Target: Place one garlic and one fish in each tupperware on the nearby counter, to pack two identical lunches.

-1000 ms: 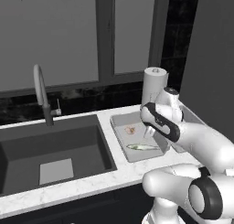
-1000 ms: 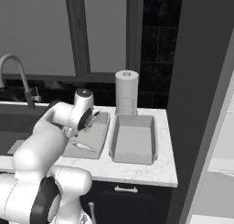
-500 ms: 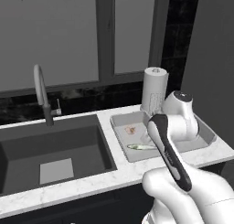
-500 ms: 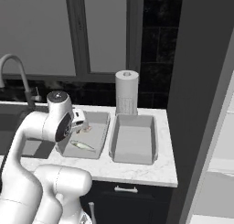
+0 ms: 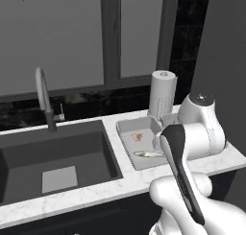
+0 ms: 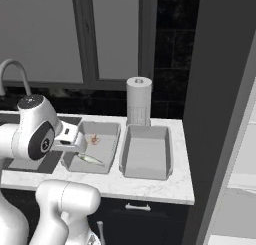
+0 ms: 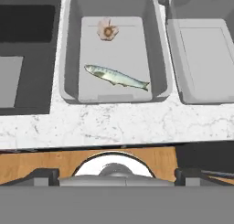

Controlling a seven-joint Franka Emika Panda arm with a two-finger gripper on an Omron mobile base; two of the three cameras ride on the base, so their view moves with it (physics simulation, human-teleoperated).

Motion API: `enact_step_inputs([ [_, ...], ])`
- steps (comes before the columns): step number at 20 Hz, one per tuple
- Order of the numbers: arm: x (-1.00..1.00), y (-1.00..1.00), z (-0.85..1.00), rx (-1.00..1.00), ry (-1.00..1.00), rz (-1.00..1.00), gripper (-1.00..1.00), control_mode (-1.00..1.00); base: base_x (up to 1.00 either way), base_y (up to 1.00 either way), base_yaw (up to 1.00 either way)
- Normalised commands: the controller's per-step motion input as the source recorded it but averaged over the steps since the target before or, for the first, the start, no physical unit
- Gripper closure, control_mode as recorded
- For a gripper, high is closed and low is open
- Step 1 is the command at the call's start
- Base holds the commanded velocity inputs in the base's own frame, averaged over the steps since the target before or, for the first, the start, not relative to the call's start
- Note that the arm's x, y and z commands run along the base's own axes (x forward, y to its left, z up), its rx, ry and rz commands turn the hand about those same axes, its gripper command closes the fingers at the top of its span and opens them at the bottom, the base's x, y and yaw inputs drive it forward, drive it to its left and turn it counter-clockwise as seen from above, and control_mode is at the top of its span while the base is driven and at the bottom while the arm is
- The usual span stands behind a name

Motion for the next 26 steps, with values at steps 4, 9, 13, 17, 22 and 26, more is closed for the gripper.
enact_step_inputs([
  [4, -0.67, -0.04, 0.05, 0.00, -0.02, -0.24, -1.00, 1.00, -0.25, -0.04, -0.05],
  [9, 0.00, 0.00, 0.00, 0.00, 0.00, 0.00, -1.00, 1.00, -1.00, -0.34, -0.08],
  [13, 0.00, 0.00, 0.00, 0.00, 0.00, 0.00, -1.00, 1.00, -1.00, -0.70, 0.00],
  [17, 0.00, 0.00, 0.00, 0.00, 0.00, 0.00, -1.00, 1.00, -0.52, -1.00, 0.00],
  [22, 0.00, 0.00, 0.00, 0.00, 0.00, 0.00, -1.00, 1.00, 0.05, -1.00, 0.03],
  [26, 0.00, 0.00, 0.00, 0.00, 0.00, 0.00, -1.00, 1.00, 0.56, -1.00, 0.09],
])
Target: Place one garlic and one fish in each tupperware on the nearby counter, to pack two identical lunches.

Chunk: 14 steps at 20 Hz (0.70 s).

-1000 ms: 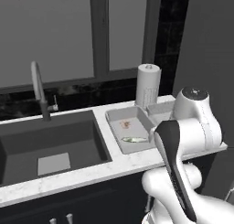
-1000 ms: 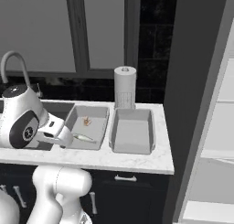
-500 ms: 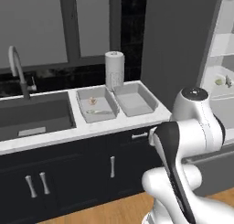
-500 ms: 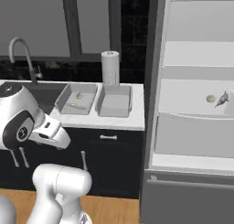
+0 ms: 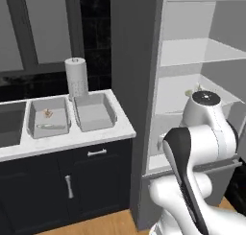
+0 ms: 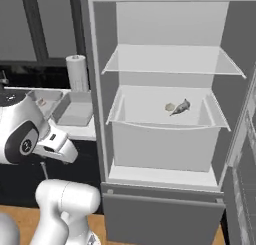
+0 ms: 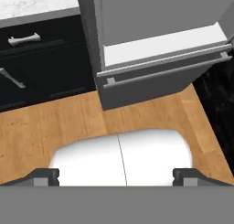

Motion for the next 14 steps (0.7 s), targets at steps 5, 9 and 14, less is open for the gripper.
enact_step_inputs([
  [5, 0.00, 0.00, 0.00, 0.00, 0.00, 0.00, -1.00, 1.00, 0.66, -1.00, 0.10],
  [9, 0.00, 0.00, 0.00, 0.00, 0.00, 0.00, -1.00, 1.00, 0.66, -0.99, 0.11],
  [14, 0.22, -0.14, -0.07, 0.03, -0.04, 0.02, -1.00, -1.00, 0.50, -0.28, 0.07],
])
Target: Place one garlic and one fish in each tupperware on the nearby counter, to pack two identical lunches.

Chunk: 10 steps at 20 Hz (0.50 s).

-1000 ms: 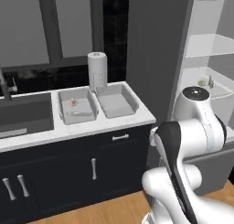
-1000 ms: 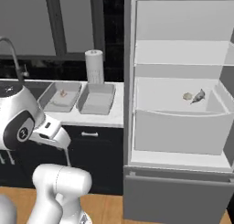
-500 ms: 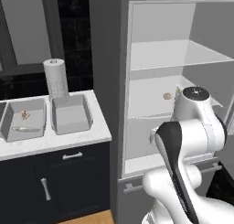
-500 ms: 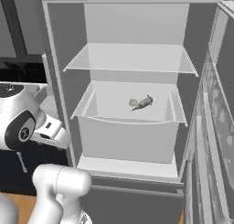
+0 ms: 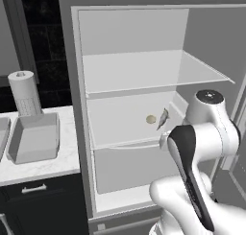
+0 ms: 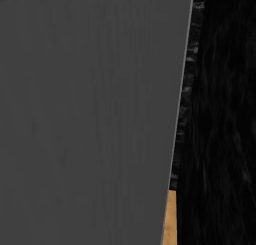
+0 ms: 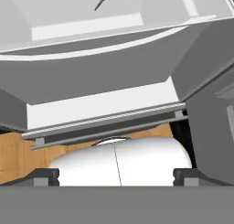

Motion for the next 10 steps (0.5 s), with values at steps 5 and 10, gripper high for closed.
enact_step_inputs([
  [5, 0.56, -0.24, -0.49, 0.00, -0.25, 0.02, -1.00, -1.00, 0.00, 0.00, 0.00],
  [10, 0.79, -0.04, -0.34, 0.01, -0.17, 0.00, -1.00, -1.00, 0.00, 0.00, 0.00],
])
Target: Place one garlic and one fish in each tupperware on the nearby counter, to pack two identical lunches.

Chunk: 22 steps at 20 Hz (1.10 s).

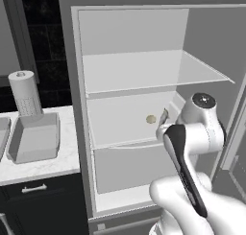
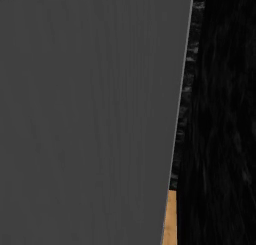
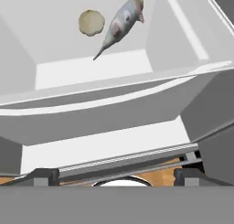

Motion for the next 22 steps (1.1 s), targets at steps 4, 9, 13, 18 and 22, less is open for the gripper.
enact_step_inputs([
  [4, 0.91, 0.00, -0.43, 0.02, -0.06, 0.00, -1.00, -1.00, 0.00, 0.00, 0.00],
  [9, 0.96, 0.00, -0.37, 0.05, 0.00, -0.03, -1.00, -1.00, 0.00, 0.00, 0.00],
  [13, 0.98, 0.00, -0.25, 0.02, 0.00, -0.05, -1.00, -1.00, 0.00, 0.00, 0.00],
  [18, 0.91, 0.00, -0.09, 0.00, 0.00, -0.04, -1.00, -1.00, 0.00, 0.00, 0.00],
  [22, 0.74, -0.02, -0.08, 0.00, 0.02, -0.03, -1.00, -1.00, 0.00, 0.00, 0.00],
])
